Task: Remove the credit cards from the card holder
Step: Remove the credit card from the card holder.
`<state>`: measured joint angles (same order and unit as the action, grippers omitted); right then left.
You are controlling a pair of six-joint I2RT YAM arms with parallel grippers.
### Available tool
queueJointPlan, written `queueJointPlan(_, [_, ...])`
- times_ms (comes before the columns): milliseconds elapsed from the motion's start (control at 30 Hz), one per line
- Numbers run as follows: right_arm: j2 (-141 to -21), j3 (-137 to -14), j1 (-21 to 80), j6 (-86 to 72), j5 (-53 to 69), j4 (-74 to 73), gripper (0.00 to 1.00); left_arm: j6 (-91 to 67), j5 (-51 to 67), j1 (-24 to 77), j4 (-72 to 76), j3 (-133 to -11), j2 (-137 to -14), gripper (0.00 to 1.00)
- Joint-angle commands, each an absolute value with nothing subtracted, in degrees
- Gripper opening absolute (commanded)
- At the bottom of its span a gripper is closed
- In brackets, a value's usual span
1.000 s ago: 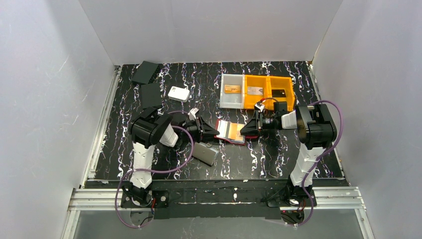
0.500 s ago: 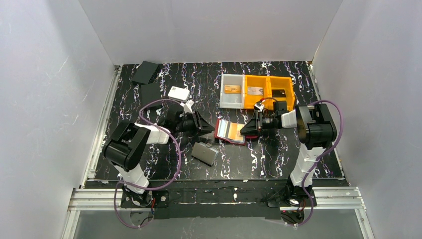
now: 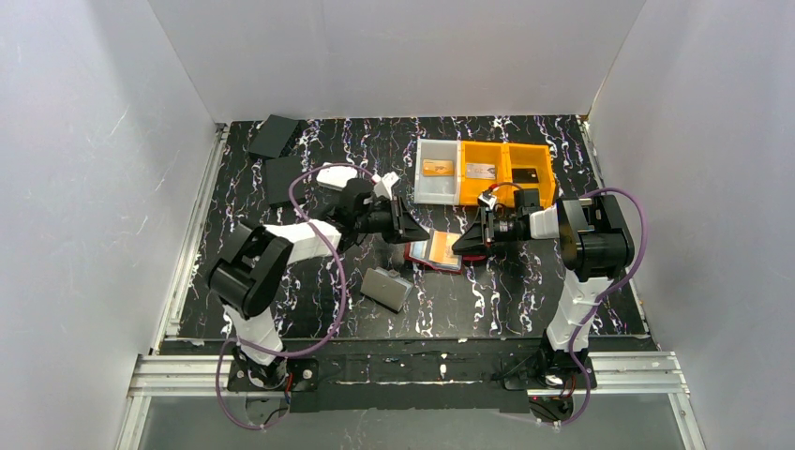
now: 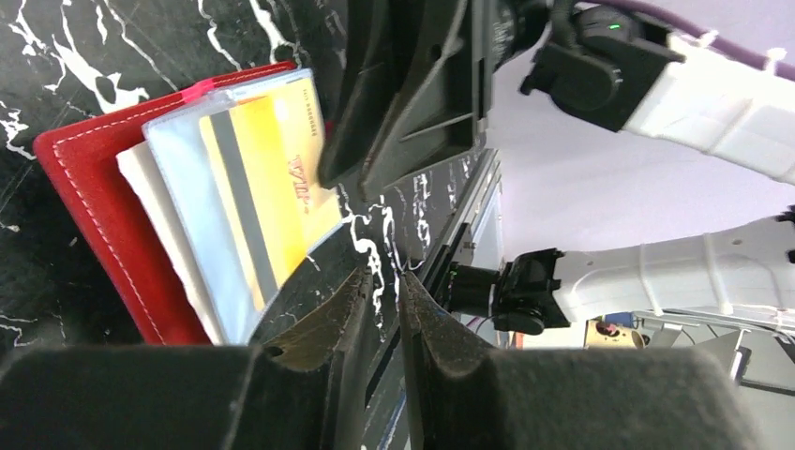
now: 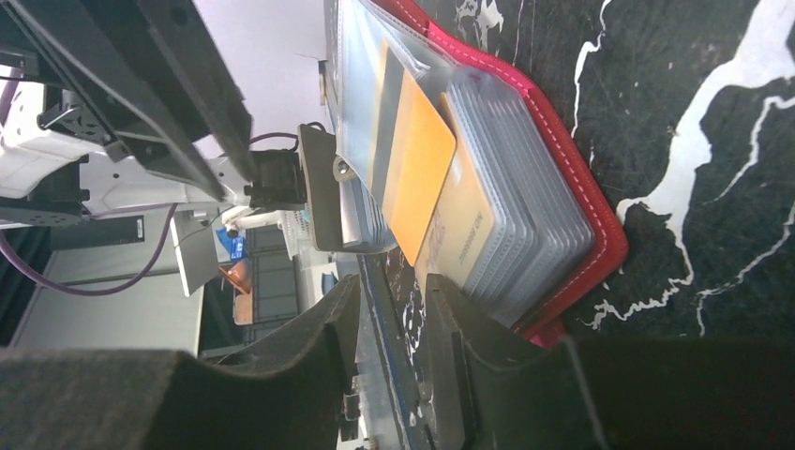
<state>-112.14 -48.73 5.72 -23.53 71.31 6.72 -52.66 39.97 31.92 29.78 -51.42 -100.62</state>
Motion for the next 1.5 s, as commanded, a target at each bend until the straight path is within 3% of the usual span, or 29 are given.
queueJointPlan(0, [-112.1,-50.5,6.1,-20.3,69.2,4.4,0.41,-51.0,40.6,32.5,25.2,-53.2,-105.5,0.15])
queueJointPlan(300, [-111.1,-54.5,7.7,-11.3,67.4,-6.5,0.43,-44.9,31.6,31.0,15.1,-51.9,-109.5,0.13])
queueJointPlan(600, [-116.0,-66.7,11.2,-2.1,62.0,-23.3,0.49,-44.5,32.8,30.6,14.5,-51.3,-111.3,0.13])
queueJointPlan(933, [-117.6,-68.8,15.1,-4.6,52.1,-23.4,0.47,-44.5,34.1,30.6,14.5,-51.0,-112.8,0.13])
queueJointPlan(1233, [-118.8,-70.3,16.7,-7.9,47.9,-21.4,0.34,-45.0,35.1,30.6,14.9,-51.3,-112.6,0.14])
queueJointPlan(1467, [-117.4,-71.0,16.6,-10.5,42.9,-19.6,0.42,-45.1,35.6,30.6,15.3,-51.3,-112.9,0.13])
